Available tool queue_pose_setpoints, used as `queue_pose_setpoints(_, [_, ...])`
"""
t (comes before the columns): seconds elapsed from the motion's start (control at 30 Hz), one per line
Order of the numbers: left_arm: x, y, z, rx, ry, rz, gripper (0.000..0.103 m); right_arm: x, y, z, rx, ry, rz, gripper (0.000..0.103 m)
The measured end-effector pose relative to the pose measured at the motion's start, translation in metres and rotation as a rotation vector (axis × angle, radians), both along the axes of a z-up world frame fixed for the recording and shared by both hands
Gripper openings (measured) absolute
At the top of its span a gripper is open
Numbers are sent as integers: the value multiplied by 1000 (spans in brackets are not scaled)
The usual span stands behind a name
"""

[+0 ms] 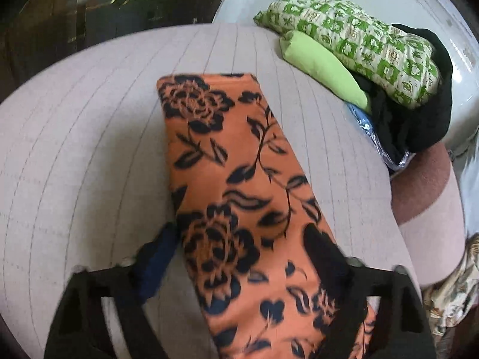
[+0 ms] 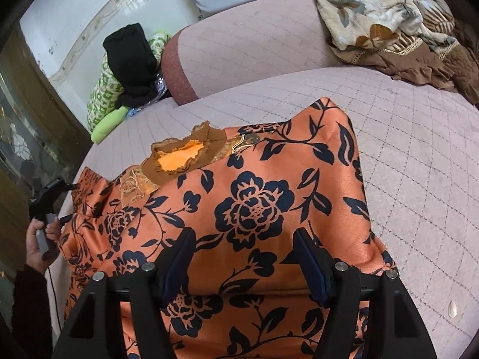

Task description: Fold small clothes

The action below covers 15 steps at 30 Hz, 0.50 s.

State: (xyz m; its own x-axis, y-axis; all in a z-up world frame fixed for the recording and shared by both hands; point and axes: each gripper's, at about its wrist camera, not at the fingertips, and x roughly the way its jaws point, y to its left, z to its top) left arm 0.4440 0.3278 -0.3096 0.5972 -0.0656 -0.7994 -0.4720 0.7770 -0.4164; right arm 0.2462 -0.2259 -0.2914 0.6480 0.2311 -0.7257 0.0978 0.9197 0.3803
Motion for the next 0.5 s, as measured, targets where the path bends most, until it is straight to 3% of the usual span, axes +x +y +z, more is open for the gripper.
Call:
queue_pose_setpoints(0.07, [5, -1, -2, 36, -16, 15, 55, -1, -4, 1, 10, -5, -3, 70])
queue_pose_setpoints(0.13, [9, -3, -4, 43, -27, 23, 15, -2, -7, 2, 6, -7, -12, 69])
queue_pose_setpoints(0.2, [8, -5, -6, 22, -41, 35, 7, -2, -12, 2, 16, -7, -18, 64])
queue_pose_setpoints(0.27, [5, -12, -3, 16, -64, 20, 6, -3, -16, 2, 24, -8, -29, 61])
queue_pose_setpoints(0.5, [-25, -85, 60, 156, -193, -127, 6, -16, -41, 14, 16, -58, -75, 57])
